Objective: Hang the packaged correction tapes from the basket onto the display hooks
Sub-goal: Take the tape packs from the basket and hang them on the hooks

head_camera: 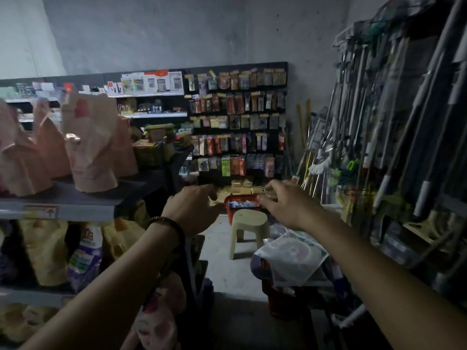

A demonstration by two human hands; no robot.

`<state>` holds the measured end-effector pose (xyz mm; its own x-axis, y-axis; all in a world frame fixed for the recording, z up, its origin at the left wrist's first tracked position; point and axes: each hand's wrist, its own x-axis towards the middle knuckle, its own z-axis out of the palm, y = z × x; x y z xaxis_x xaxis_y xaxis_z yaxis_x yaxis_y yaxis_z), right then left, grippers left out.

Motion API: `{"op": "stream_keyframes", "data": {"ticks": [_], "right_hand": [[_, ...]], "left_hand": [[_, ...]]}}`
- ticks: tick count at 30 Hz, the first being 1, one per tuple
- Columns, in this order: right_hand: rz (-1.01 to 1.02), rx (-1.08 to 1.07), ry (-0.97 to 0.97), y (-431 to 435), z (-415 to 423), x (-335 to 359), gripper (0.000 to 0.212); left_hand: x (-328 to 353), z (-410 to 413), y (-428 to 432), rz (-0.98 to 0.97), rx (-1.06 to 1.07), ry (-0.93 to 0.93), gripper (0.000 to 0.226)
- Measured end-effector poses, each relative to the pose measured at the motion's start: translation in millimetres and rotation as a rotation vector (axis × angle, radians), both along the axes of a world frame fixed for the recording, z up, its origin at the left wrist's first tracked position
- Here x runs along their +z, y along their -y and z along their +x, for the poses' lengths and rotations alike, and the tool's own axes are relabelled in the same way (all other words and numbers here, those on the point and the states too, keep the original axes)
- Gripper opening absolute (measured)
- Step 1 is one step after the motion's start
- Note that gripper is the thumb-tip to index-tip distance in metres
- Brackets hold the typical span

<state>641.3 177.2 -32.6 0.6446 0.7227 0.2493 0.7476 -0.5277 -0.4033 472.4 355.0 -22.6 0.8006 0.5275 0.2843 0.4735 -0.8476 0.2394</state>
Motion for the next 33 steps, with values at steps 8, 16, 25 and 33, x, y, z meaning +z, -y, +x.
{"op": "stream_keyframes", "data": {"ticks": [8, 16, 25, 33], "right_hand": [[-0.013, 0.000, -0.014, -105.2, 129.3, -10.7, 0.060], [-0.054, -0.037, -0.006, -222.0, 234.7, -9.7, 0.065], [-0.049, 0.005, -0.021, -337.4, 367.4, -26.8, 0.058], [-0.061, 0.106, -0.077, -433.6, 502.6, -46.9, 0.053]], "left_hand": [[-20.6, 130.1, -114.0, 0.064, -0.050, 0.011, 0.040], [-26.4, 255.4, -244.3, 0.095, -0.087, -0.007, 0.040], [-46.3, 382.9, -348.6, 0.056, -0.087, -0.047, 0.042], [-59.3, 493.3, -420.6, 0.060, 0.052, -0.041, 0.034]]}}
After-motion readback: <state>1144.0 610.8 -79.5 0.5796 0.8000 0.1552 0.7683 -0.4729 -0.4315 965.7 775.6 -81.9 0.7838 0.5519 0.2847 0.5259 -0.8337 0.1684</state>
